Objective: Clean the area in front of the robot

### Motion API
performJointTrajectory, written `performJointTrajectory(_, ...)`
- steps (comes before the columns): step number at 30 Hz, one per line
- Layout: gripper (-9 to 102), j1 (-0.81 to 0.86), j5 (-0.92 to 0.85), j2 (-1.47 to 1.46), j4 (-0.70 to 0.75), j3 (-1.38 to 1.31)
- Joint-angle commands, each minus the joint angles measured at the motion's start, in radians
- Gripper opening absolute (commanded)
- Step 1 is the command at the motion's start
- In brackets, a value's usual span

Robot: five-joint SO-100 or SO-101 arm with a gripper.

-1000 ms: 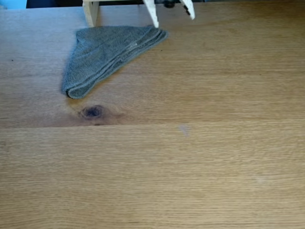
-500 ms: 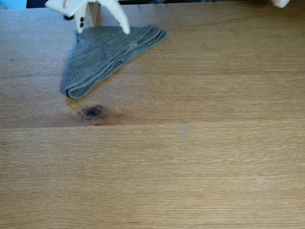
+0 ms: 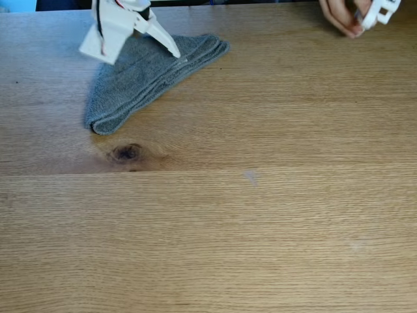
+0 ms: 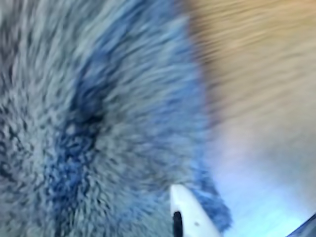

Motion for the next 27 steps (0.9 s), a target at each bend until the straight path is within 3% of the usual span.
performJointTrajectory(1,55,-0.006,-0.064,-0.080,-0.104,-0.052)
performJointTrajectory(11,35,-0.092,-0.061,-0.144,-0.181,-0.052)
performJointTrajectory(27,0,-0.183,-0.009,-0.074,-0.049,-0.040)
